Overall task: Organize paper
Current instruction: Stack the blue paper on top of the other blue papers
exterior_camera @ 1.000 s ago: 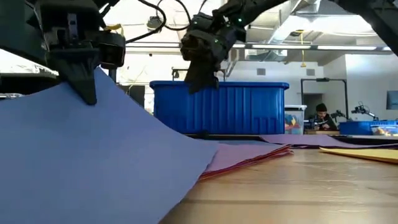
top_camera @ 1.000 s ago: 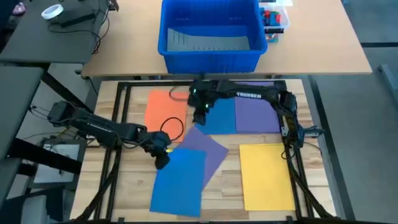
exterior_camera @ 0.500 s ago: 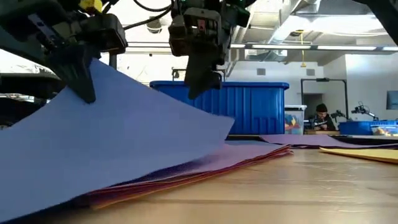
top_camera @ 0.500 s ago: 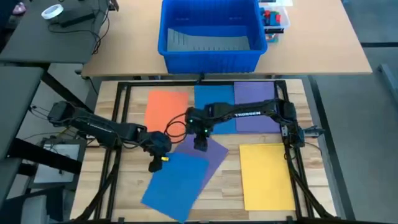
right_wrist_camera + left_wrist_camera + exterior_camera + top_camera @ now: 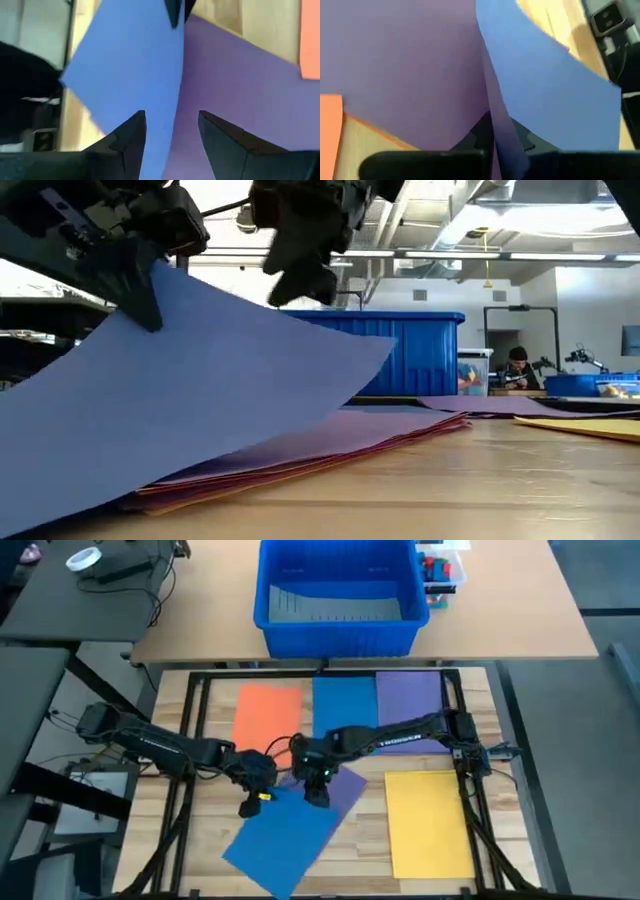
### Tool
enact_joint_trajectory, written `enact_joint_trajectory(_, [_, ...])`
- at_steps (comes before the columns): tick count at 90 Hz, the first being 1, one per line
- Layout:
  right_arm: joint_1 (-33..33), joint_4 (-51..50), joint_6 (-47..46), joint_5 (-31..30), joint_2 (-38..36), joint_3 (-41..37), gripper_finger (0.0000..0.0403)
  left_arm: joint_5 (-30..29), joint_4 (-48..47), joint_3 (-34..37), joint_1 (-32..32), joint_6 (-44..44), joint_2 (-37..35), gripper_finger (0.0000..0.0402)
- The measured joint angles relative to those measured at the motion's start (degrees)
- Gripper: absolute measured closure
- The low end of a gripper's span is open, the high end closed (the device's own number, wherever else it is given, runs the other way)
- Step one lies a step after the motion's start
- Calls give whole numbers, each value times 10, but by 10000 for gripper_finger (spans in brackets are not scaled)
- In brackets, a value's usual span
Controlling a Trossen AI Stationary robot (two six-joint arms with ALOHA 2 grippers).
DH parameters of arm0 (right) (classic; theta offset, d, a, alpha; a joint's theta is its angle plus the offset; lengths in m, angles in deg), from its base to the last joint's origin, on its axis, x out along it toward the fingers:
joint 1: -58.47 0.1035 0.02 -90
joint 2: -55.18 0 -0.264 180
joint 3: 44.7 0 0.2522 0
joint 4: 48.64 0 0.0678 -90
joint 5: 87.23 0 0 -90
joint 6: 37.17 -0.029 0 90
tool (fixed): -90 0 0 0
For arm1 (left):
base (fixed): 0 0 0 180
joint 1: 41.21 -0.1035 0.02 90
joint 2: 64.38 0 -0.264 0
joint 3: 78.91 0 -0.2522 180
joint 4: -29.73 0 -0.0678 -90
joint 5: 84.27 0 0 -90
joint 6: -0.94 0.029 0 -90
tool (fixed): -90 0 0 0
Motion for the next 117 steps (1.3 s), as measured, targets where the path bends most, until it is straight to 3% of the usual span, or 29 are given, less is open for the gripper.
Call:
enact_joint_trajectory(34, [18, 13, -59, 11, 30, -1, 290, -4, -4, -4, -11, 8, 0, 402])
enact_joint_trajectory(50, [33, 8, -40, 15, 27, -1, 390, -4, -2, -4, -12, 4, 0, 402])
enact_joint_trajectory(73, [13, -107, 8, -15, -10, -1, 403, -4, -24, -5, -11, -1, 0, 389])
enact_joint_trajectory(95, [-105, -231, 130, -112, -113, 0, 403, -16, -99, -6, -28, -57, 0, 360])
enact_joint_trajectory(117, [-282, -235, 349, -116, -111, 0, 403, -17, -96, -6, -29, -88, 0, 360])
